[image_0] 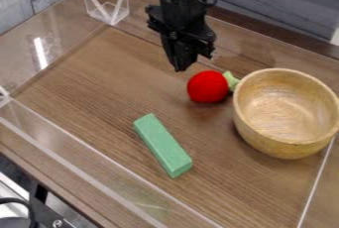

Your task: Move the red object to the left side of the table

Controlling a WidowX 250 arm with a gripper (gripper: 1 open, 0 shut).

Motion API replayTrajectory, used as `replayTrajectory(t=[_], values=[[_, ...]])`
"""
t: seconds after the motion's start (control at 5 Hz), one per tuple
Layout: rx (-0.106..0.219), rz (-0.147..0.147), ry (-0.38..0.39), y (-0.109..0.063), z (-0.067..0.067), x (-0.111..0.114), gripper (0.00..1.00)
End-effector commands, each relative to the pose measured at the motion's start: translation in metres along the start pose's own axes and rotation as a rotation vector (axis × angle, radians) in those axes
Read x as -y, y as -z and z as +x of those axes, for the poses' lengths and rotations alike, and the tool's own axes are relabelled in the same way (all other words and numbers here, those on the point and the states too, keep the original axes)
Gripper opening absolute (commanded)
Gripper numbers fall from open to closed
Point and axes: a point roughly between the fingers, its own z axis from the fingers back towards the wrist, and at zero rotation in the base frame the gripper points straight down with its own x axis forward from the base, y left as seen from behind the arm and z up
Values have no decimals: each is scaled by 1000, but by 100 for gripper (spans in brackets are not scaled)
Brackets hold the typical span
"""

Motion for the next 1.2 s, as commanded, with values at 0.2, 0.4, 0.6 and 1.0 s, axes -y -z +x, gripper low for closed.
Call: replayTrajectory(t=[0.2,0.4,0.6,1.0], values=[[47,3,84,-23,4,-4,0],[58,2,122,-38,1,-11,0],[54,7,95,-41,1,-7,0],[32,-12,106,-26,-5,7,100]])
